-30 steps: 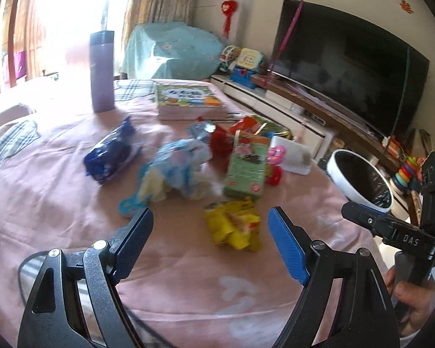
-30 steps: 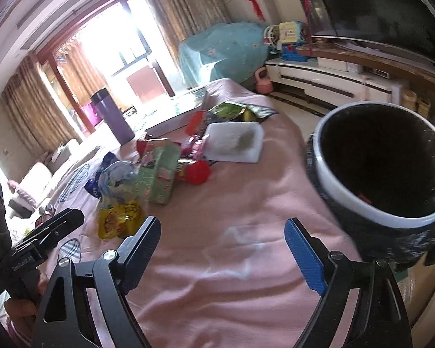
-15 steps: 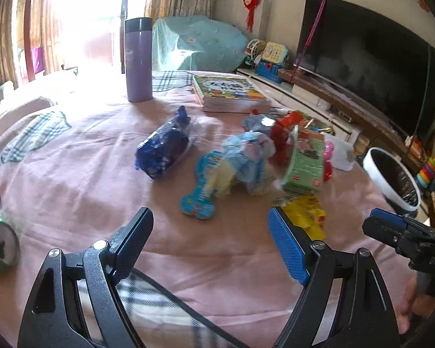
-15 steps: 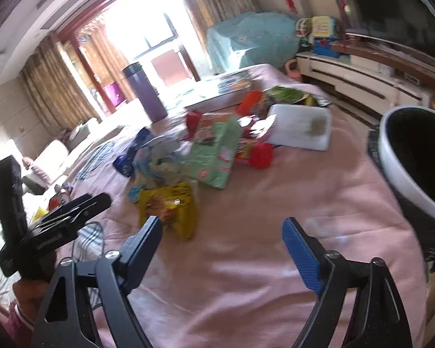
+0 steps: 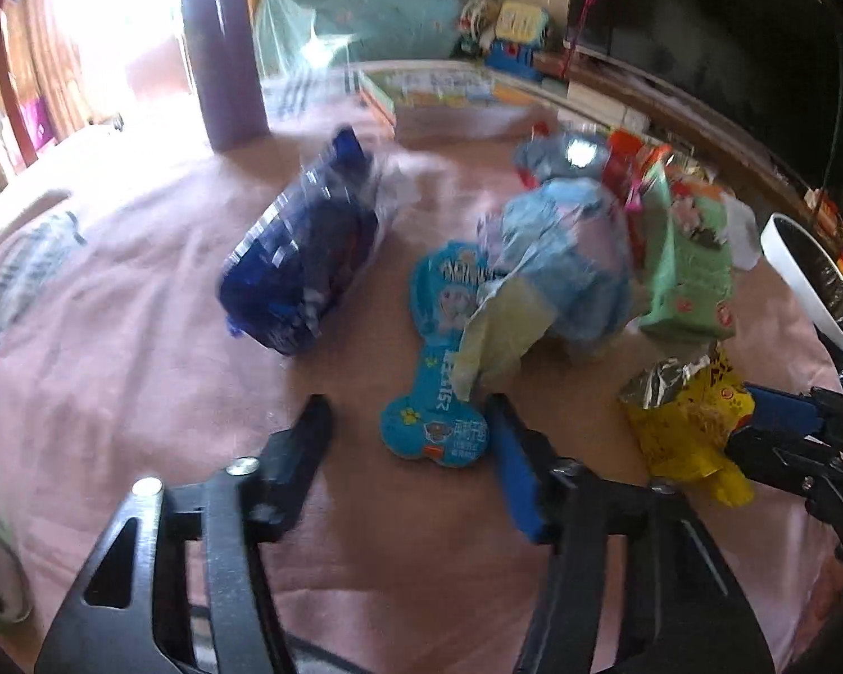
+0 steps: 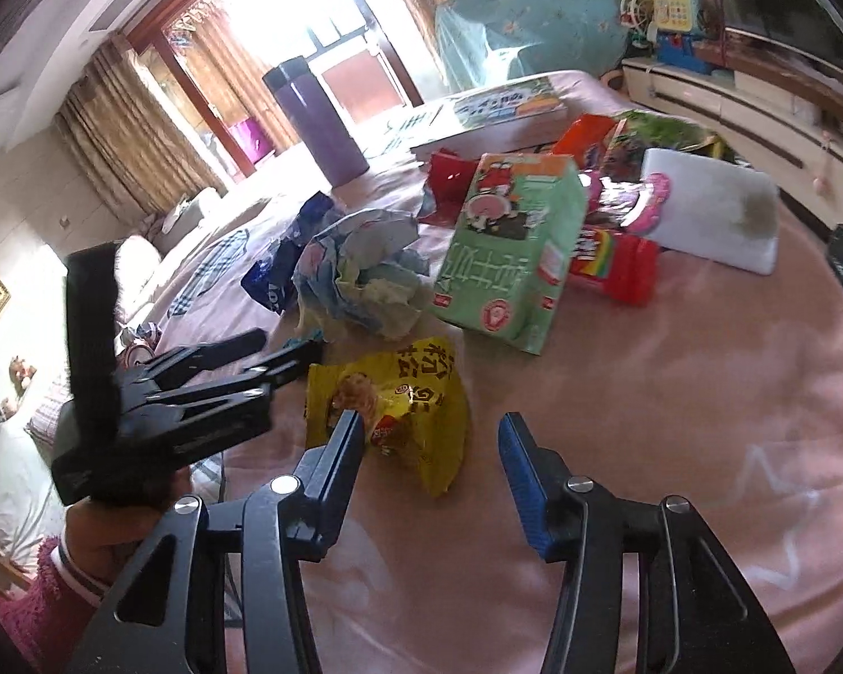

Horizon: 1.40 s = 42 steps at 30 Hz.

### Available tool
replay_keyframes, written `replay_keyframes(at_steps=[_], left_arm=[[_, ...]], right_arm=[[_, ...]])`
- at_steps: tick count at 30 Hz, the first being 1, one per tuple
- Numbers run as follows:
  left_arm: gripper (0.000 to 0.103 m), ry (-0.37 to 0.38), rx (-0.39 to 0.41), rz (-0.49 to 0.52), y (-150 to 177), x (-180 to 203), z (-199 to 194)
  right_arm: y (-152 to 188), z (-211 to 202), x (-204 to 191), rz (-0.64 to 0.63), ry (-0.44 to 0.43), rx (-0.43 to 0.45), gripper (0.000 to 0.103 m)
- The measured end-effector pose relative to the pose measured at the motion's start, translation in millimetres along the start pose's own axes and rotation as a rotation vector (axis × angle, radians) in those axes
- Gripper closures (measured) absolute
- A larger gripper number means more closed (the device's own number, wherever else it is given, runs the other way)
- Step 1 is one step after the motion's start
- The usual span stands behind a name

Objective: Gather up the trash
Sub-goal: 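Grasp the yellow wrapper with the right tool while the left tool grasps the blue candy pack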

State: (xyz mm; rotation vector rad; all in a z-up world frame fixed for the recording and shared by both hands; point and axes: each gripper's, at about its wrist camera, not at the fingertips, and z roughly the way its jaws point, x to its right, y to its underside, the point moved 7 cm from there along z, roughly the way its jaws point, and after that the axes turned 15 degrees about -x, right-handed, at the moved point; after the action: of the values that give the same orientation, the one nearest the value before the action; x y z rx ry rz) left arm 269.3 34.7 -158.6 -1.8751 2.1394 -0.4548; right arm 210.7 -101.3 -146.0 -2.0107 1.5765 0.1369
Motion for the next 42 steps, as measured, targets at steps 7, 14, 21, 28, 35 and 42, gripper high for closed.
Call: replay_keyframes(at_steps=[7, 14, 21, 28, 35, 42], left_arm=[[0.068, 0.006, 0.030, 0.027, 11.5, 9.0, -11.6], [0.069, 0.092, 0.061, -0.042, 39.9, 15.0, -36.4], [0.069, 0.173, 0.101, -0.011, 65.9, 62.0, -67.6], [0.069, 0.234, 0.145, 0.098, 58.1, 124.1, -91.7], [0.069, 0.270, 0.163, 0.170, 46.7, 168.1, -99.3], [0.069, 0.285, 0.163, 0.244, 41.4, 208.4, -100.5]], right_arm=[[-0.8, 10.3, -15.2, -0.053, -0.014, -0.029, 0.083], [14.8, -9.5, -12.8, -0.062, -0.024, 0.002, 0.087], [28.3, -45.4, 19.7, 0.003, 0.006, 0.067, 0.088], [45.2, -81.7, 66.7, 0.107, 0.042, 0.131, 0.088], [59.9, -121.0, 110.5, 0.196, 0.087, 0.201, 0.088], [68.6, -145.9, 143.0, 0.255, 0.110, 0.246, 0.088]])
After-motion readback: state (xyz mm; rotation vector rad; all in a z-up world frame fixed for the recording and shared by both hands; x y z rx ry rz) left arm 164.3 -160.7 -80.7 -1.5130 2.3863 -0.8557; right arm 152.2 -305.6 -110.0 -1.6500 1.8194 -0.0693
